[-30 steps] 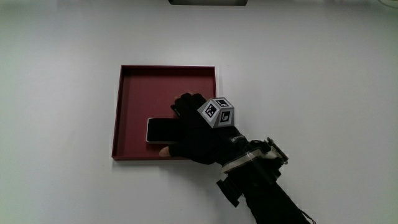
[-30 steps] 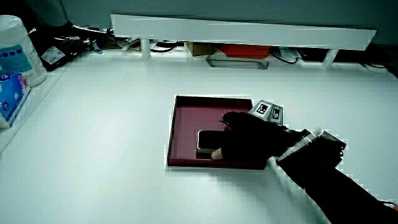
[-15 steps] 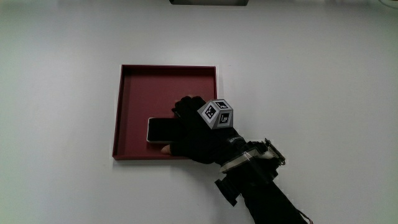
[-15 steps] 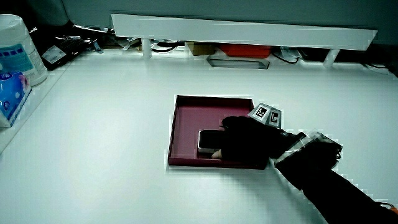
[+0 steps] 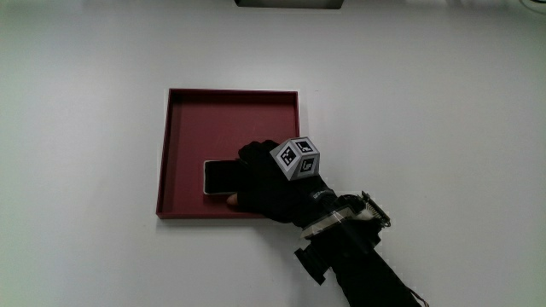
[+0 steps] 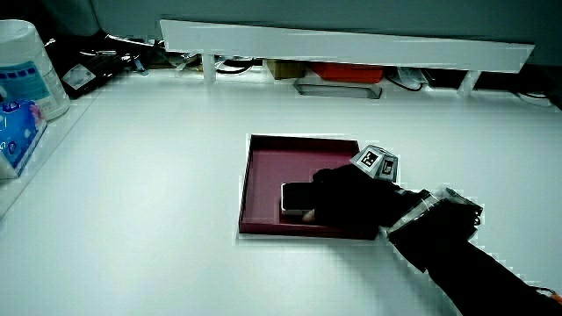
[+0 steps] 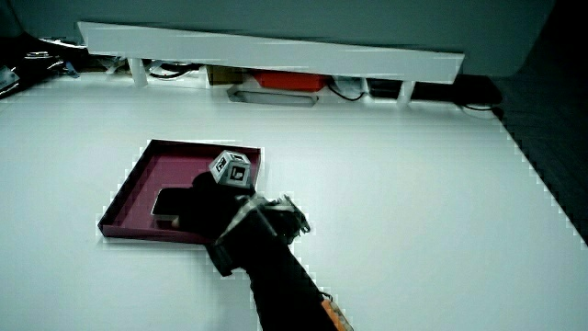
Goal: Pick eraser
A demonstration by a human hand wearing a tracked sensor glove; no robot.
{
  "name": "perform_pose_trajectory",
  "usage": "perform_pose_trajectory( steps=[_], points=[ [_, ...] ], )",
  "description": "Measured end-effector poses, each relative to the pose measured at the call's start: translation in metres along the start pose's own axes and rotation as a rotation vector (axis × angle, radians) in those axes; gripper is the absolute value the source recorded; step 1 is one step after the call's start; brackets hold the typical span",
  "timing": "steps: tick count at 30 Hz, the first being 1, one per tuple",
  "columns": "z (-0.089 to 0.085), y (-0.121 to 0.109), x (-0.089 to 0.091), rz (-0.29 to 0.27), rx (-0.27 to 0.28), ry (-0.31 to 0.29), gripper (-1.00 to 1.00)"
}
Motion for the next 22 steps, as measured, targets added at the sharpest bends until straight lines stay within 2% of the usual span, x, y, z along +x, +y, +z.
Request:
perform_pose_trajectory(
  steps=[4,6,8,9,14,15,16,17,18,19,20,21,22],
  points=[
    [0.0,-0.002,-0.001,0.015,0.029,-0.006,1.0],
    [0.002,-0.003,-0.001,0.022,0.022,0.005,1.0],
    [0.01,-0.008,-0.005,0.041,0.031,0.016,1.0],
    [0.015,-0.011,-0.007,0.042,0.038,0.003,1.0],
    [0.036,-0.023,-0.007,0.07,0.065,-0.003,1.0],
    [0.043,-0.028,-0.01,0.078,0.069,0.015,1.0],
    [0.045,-0.03,-0.007,0.078,0.078,0.003,1.0],
    [0.046,-0.03,-0.003,0.165,0.066,0.048,1.0],
    [0.048,-0.032,0.001,0.178,0.065,0.085,1.0],
    [0.053,-0.037,0.002,0.183,0.086,0.051,1.0],
    [0.058,-0.042,0.003,0.166,0.089,0.076,1.0],
    [0.06,-0.044,0.008,0.182,0.106,0.052,1.0],
    [0.064,-0.047,0.01,0.178,0.115,0.073,1.0]
  ],
)
